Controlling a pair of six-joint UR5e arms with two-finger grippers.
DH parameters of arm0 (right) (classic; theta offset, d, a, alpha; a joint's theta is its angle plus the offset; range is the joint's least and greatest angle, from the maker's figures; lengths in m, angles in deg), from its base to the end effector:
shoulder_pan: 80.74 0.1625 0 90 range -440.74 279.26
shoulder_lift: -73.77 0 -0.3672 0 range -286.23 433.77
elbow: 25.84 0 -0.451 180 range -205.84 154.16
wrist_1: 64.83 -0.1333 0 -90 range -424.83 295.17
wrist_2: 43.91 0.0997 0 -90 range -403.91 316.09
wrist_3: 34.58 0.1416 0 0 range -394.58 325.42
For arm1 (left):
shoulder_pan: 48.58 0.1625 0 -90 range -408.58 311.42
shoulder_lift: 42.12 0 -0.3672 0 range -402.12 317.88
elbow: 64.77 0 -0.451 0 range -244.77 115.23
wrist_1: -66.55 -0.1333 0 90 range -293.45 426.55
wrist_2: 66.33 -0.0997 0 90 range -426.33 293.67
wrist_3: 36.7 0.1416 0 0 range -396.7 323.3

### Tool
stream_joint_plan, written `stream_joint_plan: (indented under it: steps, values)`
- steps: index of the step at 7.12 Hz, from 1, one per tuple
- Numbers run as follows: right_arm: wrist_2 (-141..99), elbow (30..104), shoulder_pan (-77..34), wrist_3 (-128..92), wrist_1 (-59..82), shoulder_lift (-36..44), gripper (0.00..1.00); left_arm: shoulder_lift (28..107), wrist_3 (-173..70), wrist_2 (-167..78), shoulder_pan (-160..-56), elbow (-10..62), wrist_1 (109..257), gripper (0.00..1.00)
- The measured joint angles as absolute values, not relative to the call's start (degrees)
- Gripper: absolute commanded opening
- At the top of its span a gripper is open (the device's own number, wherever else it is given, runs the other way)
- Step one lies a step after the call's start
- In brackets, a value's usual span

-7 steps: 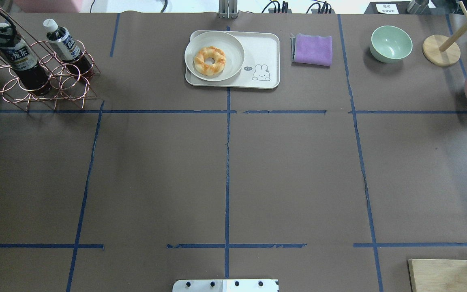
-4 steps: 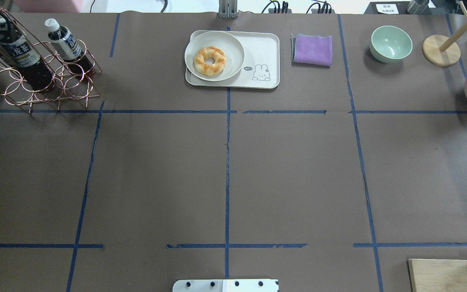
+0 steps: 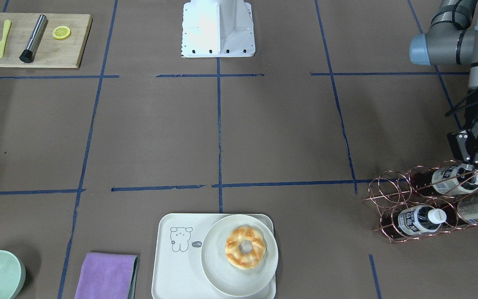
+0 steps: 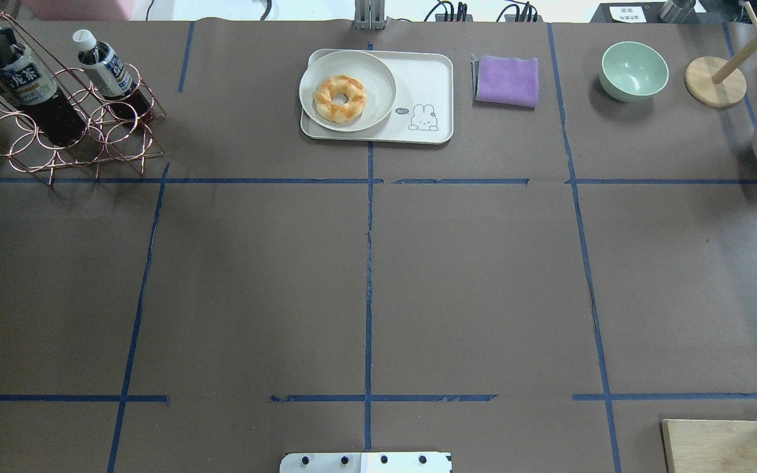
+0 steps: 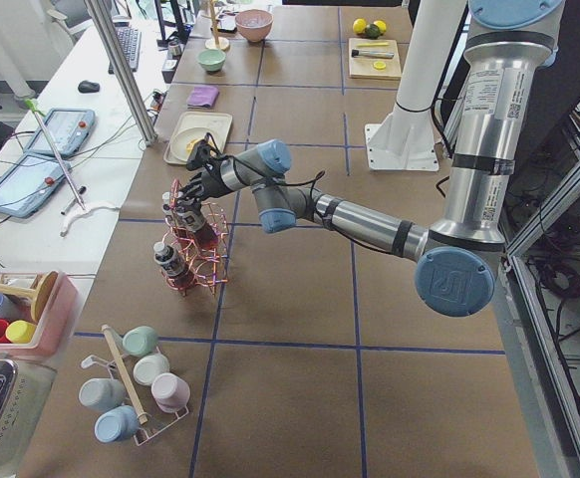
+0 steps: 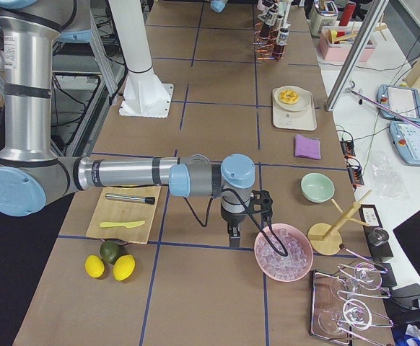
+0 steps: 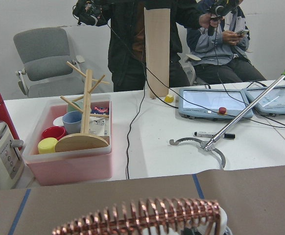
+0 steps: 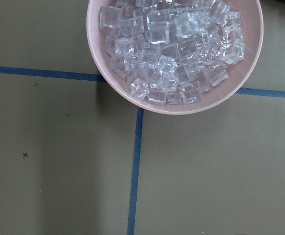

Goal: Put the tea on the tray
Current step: 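Close the left gripper on the bottle cap and lift it from the rack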

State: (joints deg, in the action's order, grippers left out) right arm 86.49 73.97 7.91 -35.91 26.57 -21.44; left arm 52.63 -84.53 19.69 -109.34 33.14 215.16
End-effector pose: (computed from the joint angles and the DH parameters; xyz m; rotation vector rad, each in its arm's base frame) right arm 0.0292 -0.5226 0.5941 0.0534 -0.7051 -0.0645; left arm 0.1859 -0.6251 0.3805 1.0153 0.7312 -0.3244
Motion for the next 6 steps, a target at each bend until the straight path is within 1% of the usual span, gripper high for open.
stream_joint_plan:
  steps: [3,6]
  values:
    - [86.52,73.92,7.91,-35.9,26.58,-21.43,1.0,48.83,-85.92,20.05,-109.4,34.62,220.45,0.0]
    - [86.52,73.77,7.91,-35.9,26.64,-21.49,1.0,44.86,-88.02,19.9,-109.4,38.98,222.79,0.0]
